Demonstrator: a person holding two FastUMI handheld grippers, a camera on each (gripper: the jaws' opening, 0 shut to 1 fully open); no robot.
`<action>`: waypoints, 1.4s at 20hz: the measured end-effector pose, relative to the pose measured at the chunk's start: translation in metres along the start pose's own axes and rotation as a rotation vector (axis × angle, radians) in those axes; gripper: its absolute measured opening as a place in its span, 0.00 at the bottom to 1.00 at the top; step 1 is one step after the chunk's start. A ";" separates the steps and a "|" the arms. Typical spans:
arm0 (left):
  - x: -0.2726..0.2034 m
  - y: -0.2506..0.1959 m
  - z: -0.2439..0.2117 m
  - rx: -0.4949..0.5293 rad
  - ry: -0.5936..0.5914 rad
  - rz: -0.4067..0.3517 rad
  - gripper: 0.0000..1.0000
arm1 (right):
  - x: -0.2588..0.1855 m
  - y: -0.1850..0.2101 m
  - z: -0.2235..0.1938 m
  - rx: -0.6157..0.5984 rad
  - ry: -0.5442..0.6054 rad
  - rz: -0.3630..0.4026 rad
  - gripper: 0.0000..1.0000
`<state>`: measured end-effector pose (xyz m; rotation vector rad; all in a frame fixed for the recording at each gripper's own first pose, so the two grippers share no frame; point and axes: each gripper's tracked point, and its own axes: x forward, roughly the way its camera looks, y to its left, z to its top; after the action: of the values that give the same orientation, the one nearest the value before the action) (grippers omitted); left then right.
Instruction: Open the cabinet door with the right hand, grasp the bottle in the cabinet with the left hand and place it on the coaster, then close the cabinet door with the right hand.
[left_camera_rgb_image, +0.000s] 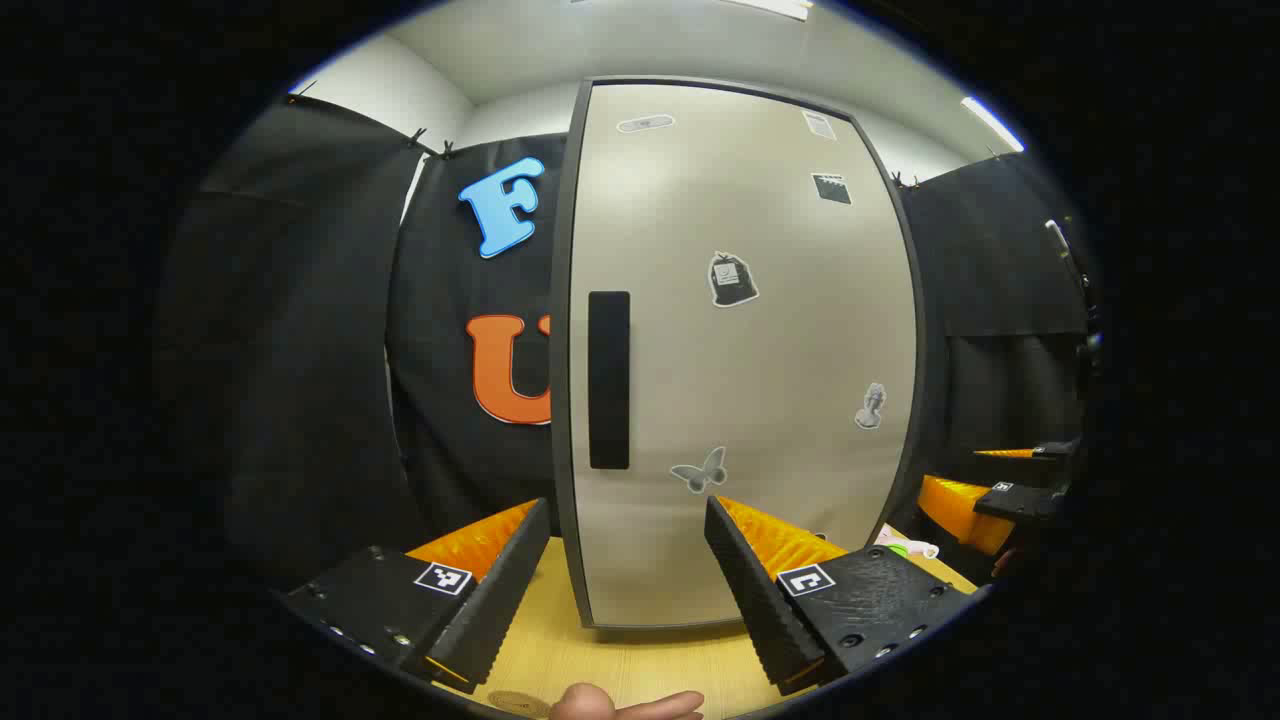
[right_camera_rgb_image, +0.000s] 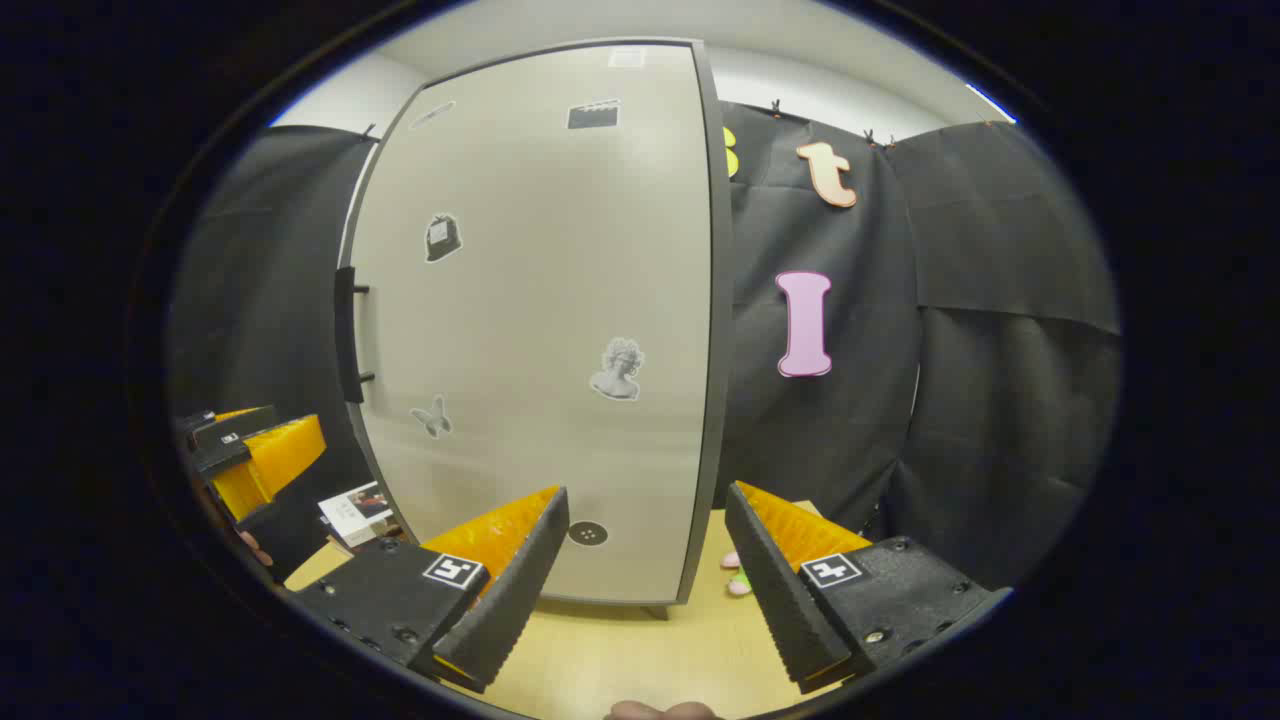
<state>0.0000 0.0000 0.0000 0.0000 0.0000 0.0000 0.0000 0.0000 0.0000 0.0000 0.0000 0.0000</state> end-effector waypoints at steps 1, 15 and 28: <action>-0.002 0.002 0.005 0.000 -0.017 0.013 0.95 | -0.001 0.001 0.000 0.000 0.001 0.005 1.00; -0.003 0.010 0.007 -0.009 -0.019 0.023 0.95 | -0.007 0.023 0.006 0.016 -0.007 0.082 1.00; -0.010 0.020 0.006 -0.017 -0.010 0.032 0.95 | -0.005 0.064 0.017 -0.019 -0.024 0.201 1.00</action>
<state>-0.0096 0.0198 0.0064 -0.0165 -0.0101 0.0320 -0.0054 0.0638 0.0169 -0.0187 -0.0243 0.2011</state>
